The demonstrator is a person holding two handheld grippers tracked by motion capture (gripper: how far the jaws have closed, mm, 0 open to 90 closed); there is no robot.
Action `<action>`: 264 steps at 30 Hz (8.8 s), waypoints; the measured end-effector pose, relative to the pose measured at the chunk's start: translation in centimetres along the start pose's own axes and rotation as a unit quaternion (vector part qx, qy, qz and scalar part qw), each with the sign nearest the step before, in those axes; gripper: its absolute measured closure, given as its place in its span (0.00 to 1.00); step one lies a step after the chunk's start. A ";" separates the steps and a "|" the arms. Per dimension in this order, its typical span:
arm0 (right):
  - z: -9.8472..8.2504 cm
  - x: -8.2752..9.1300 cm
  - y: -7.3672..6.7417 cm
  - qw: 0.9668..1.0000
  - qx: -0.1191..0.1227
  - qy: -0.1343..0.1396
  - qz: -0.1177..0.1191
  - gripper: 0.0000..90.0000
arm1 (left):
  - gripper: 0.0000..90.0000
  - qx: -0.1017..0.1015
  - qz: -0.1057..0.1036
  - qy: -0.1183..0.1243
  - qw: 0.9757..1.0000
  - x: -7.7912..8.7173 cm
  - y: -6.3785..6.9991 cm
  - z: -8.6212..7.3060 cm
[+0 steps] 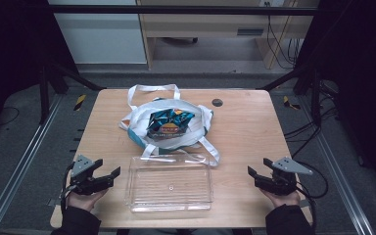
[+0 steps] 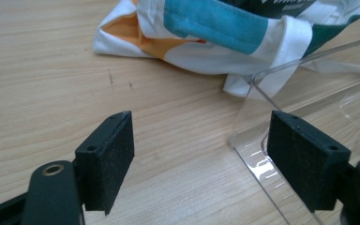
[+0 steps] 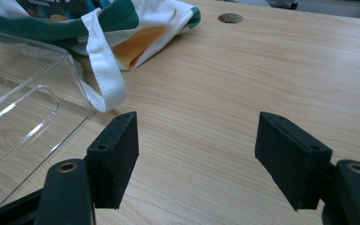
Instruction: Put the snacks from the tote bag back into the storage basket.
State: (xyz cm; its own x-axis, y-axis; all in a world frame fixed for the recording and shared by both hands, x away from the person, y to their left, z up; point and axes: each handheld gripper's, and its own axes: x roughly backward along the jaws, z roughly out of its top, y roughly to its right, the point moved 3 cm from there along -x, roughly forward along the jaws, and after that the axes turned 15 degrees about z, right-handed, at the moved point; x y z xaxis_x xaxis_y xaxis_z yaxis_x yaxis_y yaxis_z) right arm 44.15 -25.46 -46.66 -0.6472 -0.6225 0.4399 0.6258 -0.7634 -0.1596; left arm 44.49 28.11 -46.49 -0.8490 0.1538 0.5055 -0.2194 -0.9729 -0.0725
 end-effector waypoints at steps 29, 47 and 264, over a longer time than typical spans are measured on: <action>0.7 0.3 -1.0 0.999 0.032 0.025 0.000 0.28 | 0.18 -0.013 -0.009 0.032 0.999 1.8 1.3 3.0; 1.6 0.8 -1.6 0.998 0.036 0.043 0.006 0.26 | 0.16 -0.009 -0.032 0.071 0.997 3.7 2.0 5.8; 2.2 0.8 -2.5 0.999 0.041 0.030 0.015 0.35 | 1.00 -0.053 -0.104 0.097 0.988 8.5 10.3 10.8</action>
State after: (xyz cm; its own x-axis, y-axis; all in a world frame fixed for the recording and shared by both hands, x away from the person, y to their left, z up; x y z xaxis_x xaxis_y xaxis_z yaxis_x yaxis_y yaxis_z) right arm 43.00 -23.69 -43.94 -0.6509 -0.6559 0.3823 0.6774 -0.7291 -0.0974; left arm 40.17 17.51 -33.60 -0.8543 0.3886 0.3453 -0.4391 -0.8950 -0.0789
